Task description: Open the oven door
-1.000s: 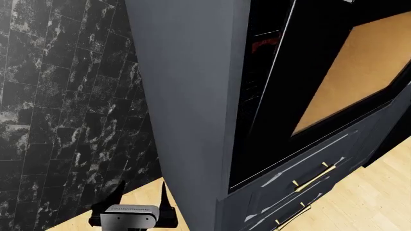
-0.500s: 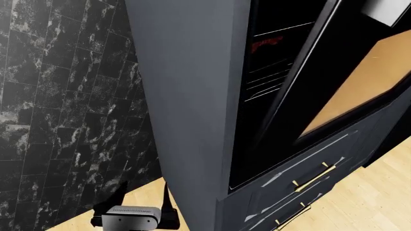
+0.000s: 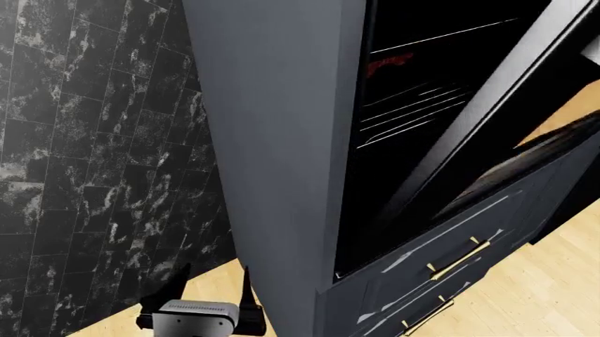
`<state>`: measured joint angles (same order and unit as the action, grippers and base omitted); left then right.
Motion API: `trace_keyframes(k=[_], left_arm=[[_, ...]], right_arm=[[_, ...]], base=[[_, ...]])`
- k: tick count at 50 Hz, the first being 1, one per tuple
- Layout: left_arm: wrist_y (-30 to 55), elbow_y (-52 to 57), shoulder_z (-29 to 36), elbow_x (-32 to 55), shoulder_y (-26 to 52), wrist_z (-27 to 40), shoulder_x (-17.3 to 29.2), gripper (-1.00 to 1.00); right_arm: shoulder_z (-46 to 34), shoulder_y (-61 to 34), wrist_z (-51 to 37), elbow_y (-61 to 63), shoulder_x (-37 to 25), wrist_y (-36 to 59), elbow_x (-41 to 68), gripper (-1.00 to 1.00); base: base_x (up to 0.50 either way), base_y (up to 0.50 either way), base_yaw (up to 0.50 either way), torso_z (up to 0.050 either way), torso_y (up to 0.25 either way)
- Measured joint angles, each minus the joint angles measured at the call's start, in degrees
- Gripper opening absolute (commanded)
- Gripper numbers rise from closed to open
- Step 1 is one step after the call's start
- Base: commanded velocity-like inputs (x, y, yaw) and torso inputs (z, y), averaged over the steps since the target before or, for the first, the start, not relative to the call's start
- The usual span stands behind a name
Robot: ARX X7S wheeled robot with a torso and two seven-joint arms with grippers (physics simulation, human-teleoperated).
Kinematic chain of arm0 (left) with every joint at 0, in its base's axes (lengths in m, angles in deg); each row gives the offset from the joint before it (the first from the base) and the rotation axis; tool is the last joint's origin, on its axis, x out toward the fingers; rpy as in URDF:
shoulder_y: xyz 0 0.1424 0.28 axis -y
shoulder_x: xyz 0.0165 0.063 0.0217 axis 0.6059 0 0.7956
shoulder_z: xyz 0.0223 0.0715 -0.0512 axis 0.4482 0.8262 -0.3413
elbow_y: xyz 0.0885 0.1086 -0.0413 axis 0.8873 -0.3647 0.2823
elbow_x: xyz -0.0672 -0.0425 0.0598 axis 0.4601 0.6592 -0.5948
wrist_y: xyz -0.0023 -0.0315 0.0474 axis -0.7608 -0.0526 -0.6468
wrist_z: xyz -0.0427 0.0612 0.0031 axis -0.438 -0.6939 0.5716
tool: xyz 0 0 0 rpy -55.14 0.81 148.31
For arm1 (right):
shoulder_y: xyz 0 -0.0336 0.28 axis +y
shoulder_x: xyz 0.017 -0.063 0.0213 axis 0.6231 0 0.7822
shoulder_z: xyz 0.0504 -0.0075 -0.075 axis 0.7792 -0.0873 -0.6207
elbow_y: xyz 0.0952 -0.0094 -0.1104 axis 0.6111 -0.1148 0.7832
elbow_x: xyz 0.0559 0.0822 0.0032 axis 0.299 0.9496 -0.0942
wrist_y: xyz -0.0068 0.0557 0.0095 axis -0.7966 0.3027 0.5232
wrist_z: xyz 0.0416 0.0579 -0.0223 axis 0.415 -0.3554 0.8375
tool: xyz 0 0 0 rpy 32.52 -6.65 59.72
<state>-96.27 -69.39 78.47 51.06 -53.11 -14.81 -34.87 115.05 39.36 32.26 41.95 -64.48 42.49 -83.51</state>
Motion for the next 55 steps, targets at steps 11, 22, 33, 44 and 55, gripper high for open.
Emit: trace_keyframes(k=[11, 22, 33, 44, 55], left_arm=[[0.2, 0.6, 0.3, 0.1, 0.0, 0.0, 0.2, 1.0], [0.0, 0.5, 0.6, 0.2, 0.0, -0.2, 0.2, 1.0], [-0.1, 0.5, 0.9, 0.1, 0.0, -0.4, 0.2, 1.0], [-0.2, 0.6, 1.2, -0.1, 0.0, -0.4, 0.3, 1.0], [-0.5, 0.4, 1.5, -0.2, 0.0, -0.5, 0.3, 1.0]], right_arm=[[10.6, 6.3, 6.2, 3.1, 5.1, -0.2, -2.9, -1.0], [17.8, 10.0, 11.1, 5.6, 9.1, -0.3, -4.6, -1.0], [23.8, 12.8, 14.8, 7.2, 13.3, -1.7, -5.9, -1.0], [29.4, 15.2, 18.3, 8.2, 17.3, -3.5, -6.2, -1.0], [34.4, 17.1, 21.2, 8.8, 21.4, -5.6, -6.0, -1.0]], base=[[0.0, 0.0, 0.0, 0.0, 0.0], [0.0, 0.0, 0.0, 0.0, 0.0], [0.0, 0.0, 0.0, 0.0, 0.0], [0.0, 0.0, 0.0, 0.0, 0.0], [0.0, 0.0, 0.0, 0.0, 0.001]])
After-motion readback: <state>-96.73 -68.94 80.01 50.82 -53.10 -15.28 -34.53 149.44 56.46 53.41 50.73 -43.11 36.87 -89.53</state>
